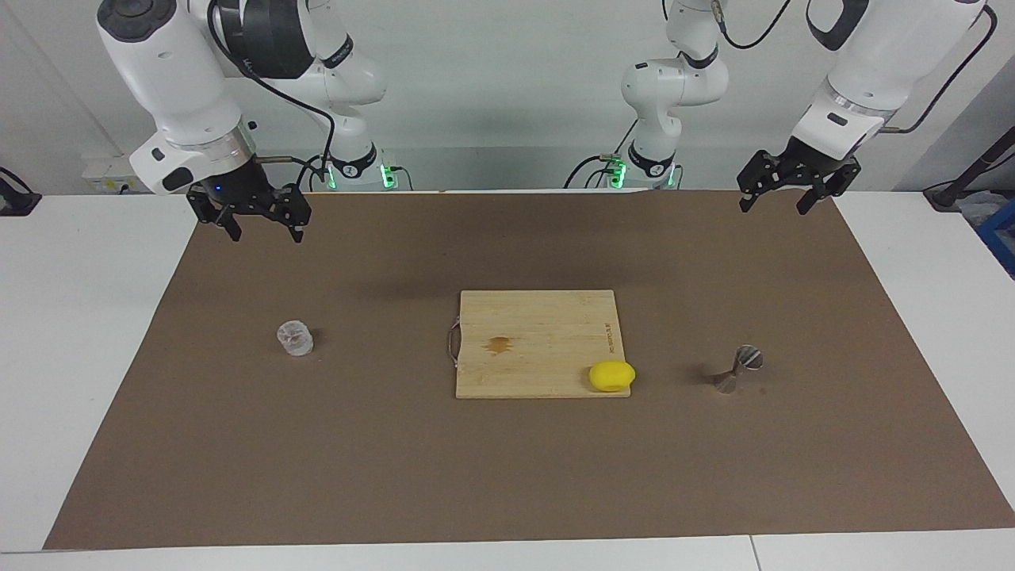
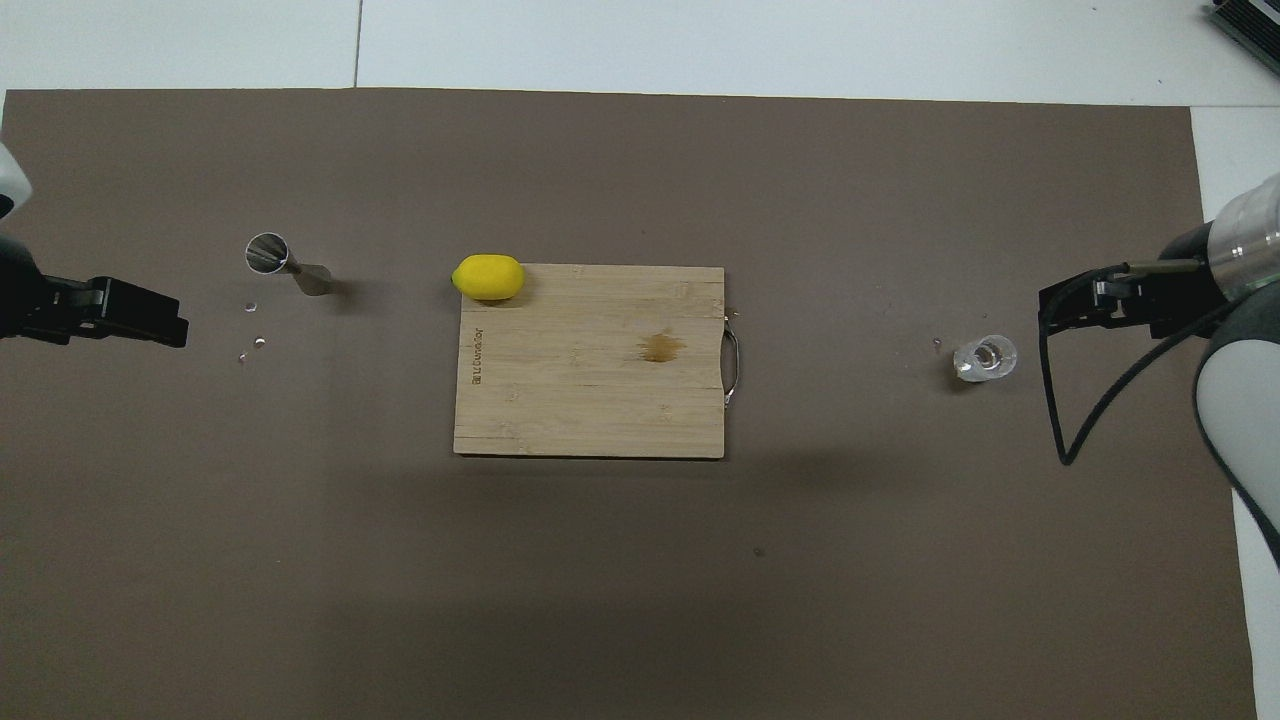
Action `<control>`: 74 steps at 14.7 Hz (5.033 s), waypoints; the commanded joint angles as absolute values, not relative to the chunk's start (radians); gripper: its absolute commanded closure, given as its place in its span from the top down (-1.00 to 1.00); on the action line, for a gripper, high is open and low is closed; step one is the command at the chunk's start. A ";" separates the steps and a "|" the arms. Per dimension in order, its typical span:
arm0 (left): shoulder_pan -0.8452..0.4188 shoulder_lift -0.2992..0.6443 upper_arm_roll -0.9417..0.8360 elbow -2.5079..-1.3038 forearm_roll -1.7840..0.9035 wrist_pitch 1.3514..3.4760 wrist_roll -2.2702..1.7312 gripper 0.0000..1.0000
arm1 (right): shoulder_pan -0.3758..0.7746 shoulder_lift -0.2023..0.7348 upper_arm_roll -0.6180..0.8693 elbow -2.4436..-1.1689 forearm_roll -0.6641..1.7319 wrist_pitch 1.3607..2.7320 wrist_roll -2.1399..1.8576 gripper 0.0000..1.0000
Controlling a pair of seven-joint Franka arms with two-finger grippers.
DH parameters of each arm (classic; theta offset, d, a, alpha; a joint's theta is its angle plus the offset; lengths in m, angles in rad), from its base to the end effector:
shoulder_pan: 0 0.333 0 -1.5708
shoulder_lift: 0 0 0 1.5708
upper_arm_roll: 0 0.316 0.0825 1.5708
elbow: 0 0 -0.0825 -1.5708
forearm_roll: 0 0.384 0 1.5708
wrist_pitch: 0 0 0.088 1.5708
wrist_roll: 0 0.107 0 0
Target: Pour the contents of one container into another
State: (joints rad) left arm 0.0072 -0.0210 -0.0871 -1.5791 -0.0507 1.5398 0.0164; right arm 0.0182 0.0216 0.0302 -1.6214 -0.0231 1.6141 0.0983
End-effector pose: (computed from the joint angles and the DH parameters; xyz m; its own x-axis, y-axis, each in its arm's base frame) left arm 0.5426 -0.0496 0.6295 0.9951 -0.0976 -0.0175 -0.0967 -0.9941 0.0491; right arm 0.5626 0.0247 0.5923 0.9985 -0.0489 -0.0266 -0.0482 -0.9985 0.0251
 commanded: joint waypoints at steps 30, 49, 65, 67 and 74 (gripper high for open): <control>0.311 0.207 -0.074 -2.074 -1.150 2.148 -1.281 1.00 | 0.008 0.002 0.037 -1.643 -0.015 1.621 0.117 1.00; 0.244 0.334 -0.078 -1.957 -1.379 2.220 -1.042 1.00 | 0.008 0.002 0.037 -1.643 -0.015 1.621 0.117 1.00; 0.245 0.334 -0.077 -1.963 -1.391 2.240 -1.042 -1.00 | 0.006 0.003 0.037 -1.643 -0.015 1.621 0.117 1.00; 0.253 0.333 -0.078 -1.963 -1.390 2.232 -1.043 -1.00 | 0.008 0.003 0.037 -1.643 -0.015 1.621 0.117 1.00; 0.203 0.301 -0.098 -1.861 -1.292 2.200 -1.034 -1.00 | 0.008 0.002 0.037 -1.643 -0.015 1.621 0.117 1.00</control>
